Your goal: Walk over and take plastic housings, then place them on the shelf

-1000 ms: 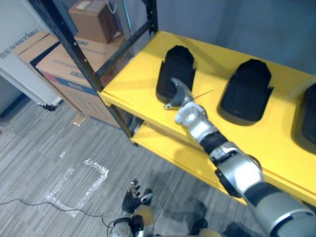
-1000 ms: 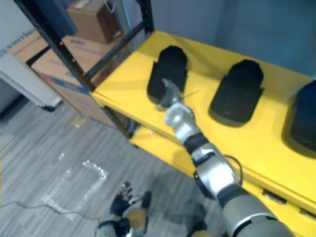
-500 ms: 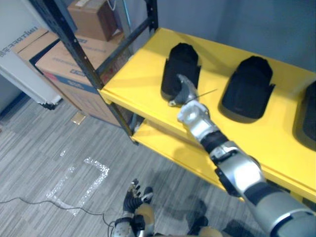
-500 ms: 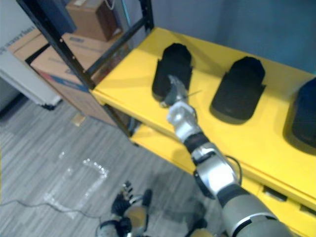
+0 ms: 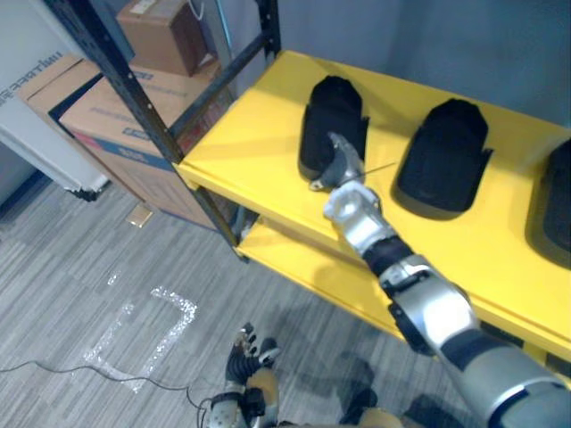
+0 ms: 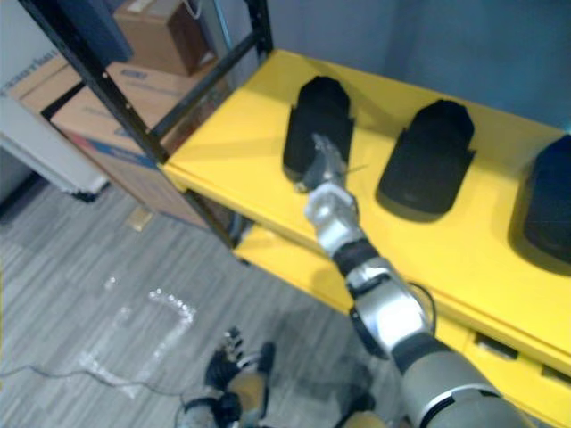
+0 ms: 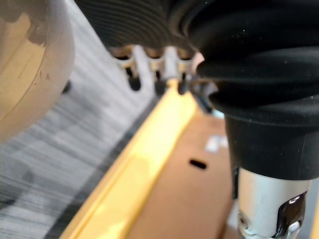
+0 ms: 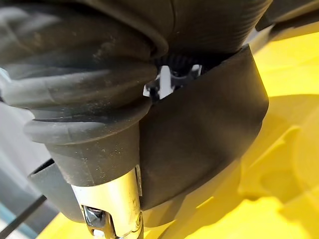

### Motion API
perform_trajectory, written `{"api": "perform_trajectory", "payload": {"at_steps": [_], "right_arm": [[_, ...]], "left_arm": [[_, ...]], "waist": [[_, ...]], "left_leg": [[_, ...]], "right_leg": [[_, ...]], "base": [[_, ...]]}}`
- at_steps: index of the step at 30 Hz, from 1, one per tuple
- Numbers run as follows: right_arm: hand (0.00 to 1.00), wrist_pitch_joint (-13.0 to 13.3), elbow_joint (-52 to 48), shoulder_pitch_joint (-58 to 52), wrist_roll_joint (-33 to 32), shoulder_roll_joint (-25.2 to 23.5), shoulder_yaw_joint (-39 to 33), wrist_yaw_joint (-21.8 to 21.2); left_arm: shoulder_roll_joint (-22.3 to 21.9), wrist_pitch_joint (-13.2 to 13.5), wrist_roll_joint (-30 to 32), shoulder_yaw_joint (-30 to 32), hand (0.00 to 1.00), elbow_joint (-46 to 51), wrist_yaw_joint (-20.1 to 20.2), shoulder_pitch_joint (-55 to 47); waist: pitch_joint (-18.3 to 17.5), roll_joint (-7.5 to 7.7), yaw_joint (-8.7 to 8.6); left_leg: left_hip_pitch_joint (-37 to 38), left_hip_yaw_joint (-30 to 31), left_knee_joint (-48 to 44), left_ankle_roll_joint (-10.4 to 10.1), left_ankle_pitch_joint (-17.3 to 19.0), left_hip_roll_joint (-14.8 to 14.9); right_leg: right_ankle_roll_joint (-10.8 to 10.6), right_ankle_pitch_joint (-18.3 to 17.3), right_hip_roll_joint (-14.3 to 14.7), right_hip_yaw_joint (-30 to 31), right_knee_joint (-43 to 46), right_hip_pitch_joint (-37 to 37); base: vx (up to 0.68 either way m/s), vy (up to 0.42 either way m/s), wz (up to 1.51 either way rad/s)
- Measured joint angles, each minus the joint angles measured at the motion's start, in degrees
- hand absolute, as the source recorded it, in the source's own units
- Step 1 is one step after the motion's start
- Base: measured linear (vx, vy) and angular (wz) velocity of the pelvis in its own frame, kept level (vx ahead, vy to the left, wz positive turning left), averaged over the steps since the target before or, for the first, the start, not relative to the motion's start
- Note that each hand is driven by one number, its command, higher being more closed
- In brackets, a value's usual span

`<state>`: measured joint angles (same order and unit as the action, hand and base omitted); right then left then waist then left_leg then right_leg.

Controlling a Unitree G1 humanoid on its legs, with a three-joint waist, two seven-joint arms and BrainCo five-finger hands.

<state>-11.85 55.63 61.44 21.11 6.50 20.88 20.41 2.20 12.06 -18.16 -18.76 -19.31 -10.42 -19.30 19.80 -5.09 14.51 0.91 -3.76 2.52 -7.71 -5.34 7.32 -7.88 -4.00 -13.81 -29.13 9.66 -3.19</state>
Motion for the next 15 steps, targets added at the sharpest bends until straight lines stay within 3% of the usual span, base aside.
{"api": "perform_trajectory", "payload": {"at_steps": [2,8,10,12,15], "right_arm": [[0.00,5.15,0.15,-0.94,-0.07,0.04,0.07,0.46],[0.00,15.49,-3.40,-3.09,-0.15,-1.88,1.40,2.99],[0.00,20.21,-8.15,-3.63,0.01,-2.47,2.25,4.74],[0.00,22.38,-10.79,-3.87,0.52,-3.05,2.30,6.26],[0.00,23.31,-13.85,-3.93,2.19,-3.75,2.32,8.28]], "left_arm": [[0.10,0.00,0.01,-0.02,0.00,-0.22,0.05,0.15],[0.17,0.28,0.05,-0.03,0.00,-1.39,0.18,0.66],[0.24,0.33,0.09,-0.03,0.00,-1.88,0.57,1.02],[0.22,0.33,0.12,-0.04,0.00,-1.91,0.62,1.01],[0.24,0.36,0.15,-0.03,0.00,-2.01,1.23,1.01]], "waist": [[0.00,0.01,-0.10],[0.00,0.01,-1.06],[-0.02,0.05,-1.08],[-0.06,0.04,-1.15],[-0.10,0.07,-1.33]], "left_leg": [[-0.01,-0.04,0.03,0.00,0.00,-0.01],[-0.06,-0.16,0.12,0.00,0.00,0.21],[-0.08,-0.32,0.25,0.00,0.00,0.68],[-0.07,-0.38,0.22,-0.01,0.00,0.85],[0.02,-0.83,0.08,-0.02,-0.01,1.20]], "right_leg": [[0.02,0.20,-0.07,-0.01,-0.01,0.15],[0.00,0.89,0.32,0.01,-0.60,0.14],[0.24,1.44,1.00,0.04,-1.54,-0.09],[0.26,1.45,1.17,0.06,-1.60,-0.13],[0.43,1.73,1.67,0.12,-2.25,-0.53]], "base": [[-0.02,-0.015,-0.04],[0.00,-0.003,-0.01],[0.00,-0.034,-0.05],[0.00,-0.037,-0.02],[-0.02,-0.035,-0.02]]}}
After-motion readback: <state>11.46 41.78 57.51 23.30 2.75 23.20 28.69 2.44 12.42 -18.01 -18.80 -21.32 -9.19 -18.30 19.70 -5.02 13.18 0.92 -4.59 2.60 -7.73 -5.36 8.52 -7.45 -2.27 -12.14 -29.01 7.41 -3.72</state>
